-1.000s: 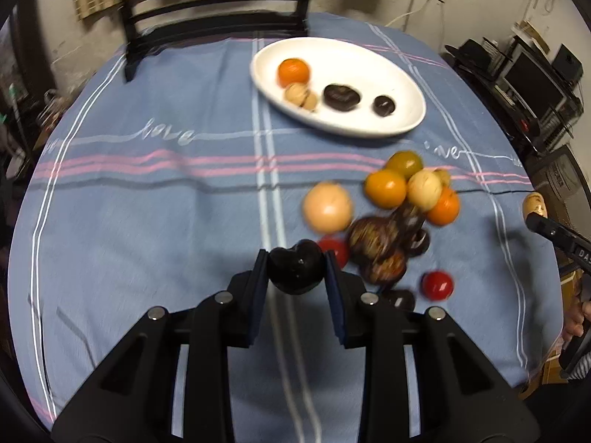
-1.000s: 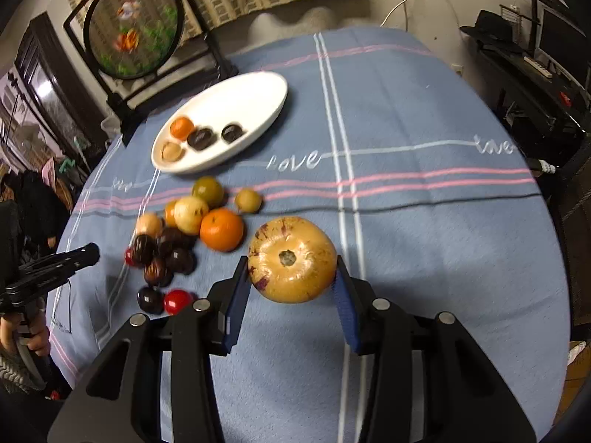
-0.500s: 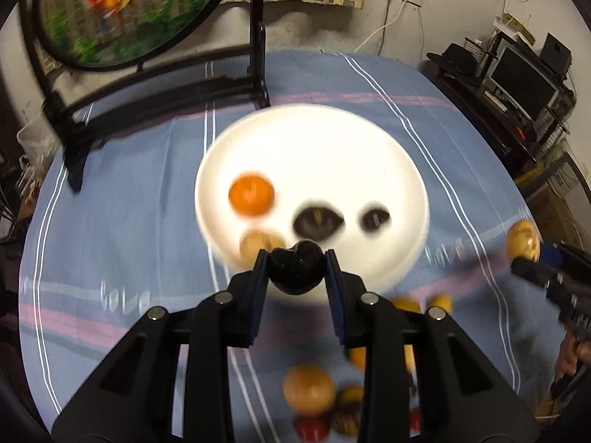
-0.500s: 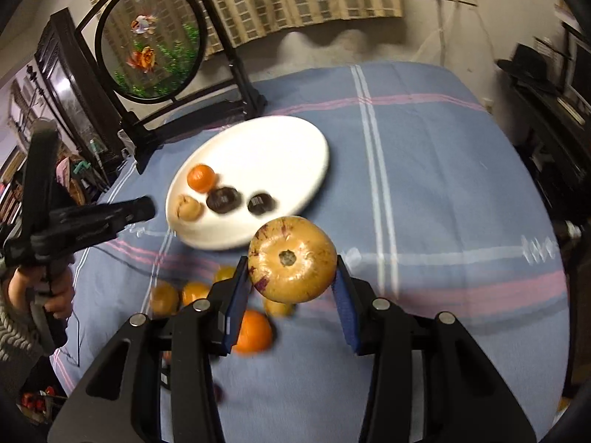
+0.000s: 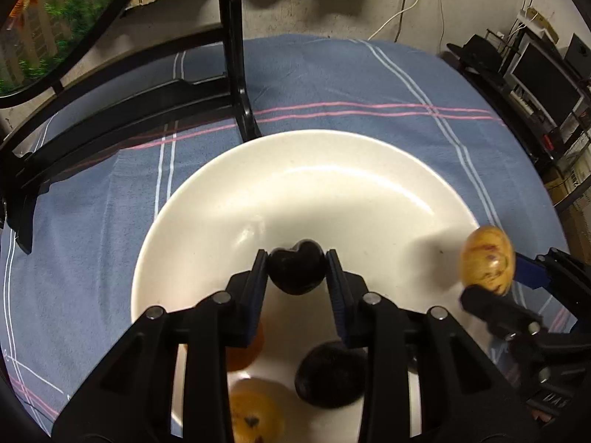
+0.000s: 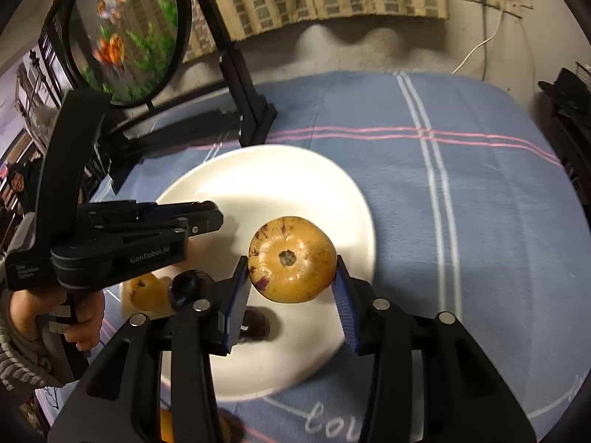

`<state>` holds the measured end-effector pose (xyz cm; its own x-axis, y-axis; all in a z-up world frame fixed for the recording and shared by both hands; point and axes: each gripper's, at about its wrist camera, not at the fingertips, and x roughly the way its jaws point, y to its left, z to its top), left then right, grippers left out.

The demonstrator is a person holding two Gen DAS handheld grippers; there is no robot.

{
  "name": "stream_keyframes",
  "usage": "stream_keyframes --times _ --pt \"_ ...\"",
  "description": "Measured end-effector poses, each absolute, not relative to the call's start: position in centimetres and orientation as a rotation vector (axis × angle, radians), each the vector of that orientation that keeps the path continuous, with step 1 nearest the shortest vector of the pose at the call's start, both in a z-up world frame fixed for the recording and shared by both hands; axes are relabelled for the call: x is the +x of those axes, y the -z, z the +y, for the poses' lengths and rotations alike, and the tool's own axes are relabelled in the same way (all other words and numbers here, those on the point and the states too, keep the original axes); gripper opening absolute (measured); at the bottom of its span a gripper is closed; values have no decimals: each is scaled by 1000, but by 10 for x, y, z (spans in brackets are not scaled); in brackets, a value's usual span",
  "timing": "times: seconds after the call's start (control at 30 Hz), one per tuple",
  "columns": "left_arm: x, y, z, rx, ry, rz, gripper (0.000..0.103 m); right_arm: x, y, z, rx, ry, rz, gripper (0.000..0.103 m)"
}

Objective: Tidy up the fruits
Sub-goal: 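Carry the dark plum and the pale spotted fruit over the white plate with both grippers, then open both grippers to drop the plum and spotted fruit onto the plate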

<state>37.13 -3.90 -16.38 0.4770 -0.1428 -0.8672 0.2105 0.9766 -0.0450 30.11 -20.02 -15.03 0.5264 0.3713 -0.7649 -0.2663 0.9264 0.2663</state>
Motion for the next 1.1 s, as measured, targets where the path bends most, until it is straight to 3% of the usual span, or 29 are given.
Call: stream_keyframes --times 0.03,0.1,0.13,0.17,0.4,0.7,0.87,1.1 --pt "372 165 -39 70 215 1048 49 303 153 -197 112 -371 951 45" --pt "373 163 -39 75 207 1035 56 304 155 -192 67 -353 957 49" --pt "372 162 -38 75 203 1029 57 302 154 -191 52 -348 939 59" --pt "371 159 -37 71 201 1023 58 298 148 -191 38 -342 904 62" --pt "319 125 -5 7 160 988 66 256 111 -213 106 -339 846 62" --pt "183 124 43 12 88 1061 68 122 107 -248 180 -291 931 63" --pt "150 133 37 26 108 1070 68 76 119 -258 250 -267 1021 63" --pt "154 155 16 51 140 1118 68 52 97 -251 192 -250 969 63"
